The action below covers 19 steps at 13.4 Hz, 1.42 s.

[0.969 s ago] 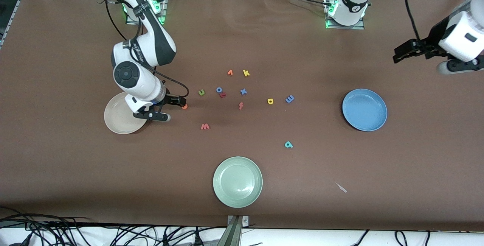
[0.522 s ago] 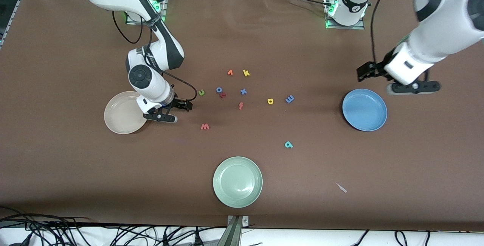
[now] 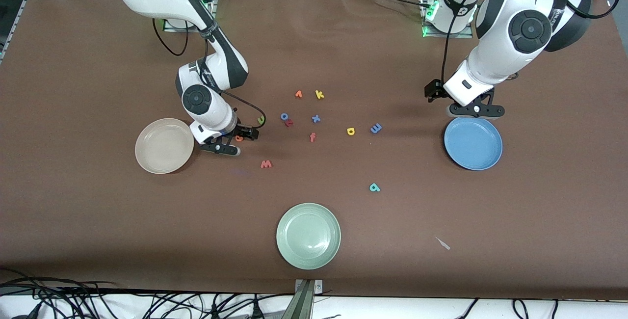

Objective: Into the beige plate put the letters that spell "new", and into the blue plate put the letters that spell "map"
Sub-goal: 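Grasp the orange e with the right gripper while the left gripper reaches the blue E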

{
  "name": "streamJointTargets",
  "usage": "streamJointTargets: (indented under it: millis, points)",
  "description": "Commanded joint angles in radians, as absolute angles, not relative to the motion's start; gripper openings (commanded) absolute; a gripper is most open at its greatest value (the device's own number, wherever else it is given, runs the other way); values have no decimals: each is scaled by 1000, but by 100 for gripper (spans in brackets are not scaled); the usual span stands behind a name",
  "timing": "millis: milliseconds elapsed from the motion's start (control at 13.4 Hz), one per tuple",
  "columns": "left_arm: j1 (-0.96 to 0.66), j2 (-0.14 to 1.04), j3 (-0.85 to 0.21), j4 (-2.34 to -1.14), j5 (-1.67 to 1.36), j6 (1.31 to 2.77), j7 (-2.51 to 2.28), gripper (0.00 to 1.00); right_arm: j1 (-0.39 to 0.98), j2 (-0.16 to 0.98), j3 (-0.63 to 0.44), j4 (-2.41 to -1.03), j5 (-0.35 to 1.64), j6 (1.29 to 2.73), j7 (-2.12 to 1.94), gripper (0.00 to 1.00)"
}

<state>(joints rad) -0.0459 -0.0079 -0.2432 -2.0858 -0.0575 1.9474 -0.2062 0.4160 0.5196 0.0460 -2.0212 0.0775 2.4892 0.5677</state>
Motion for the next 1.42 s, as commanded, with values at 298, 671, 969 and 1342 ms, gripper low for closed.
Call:
streamJointTargets:
  millis: [298, 671, 969, 1342]
  points:
    - [-121, 109, -239, -2111, -95, 2032, -61, 100, 414, 541, 46, -2025, 91, 2508, 569, 75]
    - [-187, 230, -239, -2120, -97, 2238, -71, 100, 407, 541, 46, -2026, 92, 2507, 569, 60]
    - [-250, 285, -239, -2210, -97, 2474, -72, 100, 411, 541, 46, -2029, 92, 2507, 572, 46]
    - [-322, 391, -236, -2224, -97, 2608, -72, 93, 411, 542, 46, -2028, 92, 2505, 574, 42]
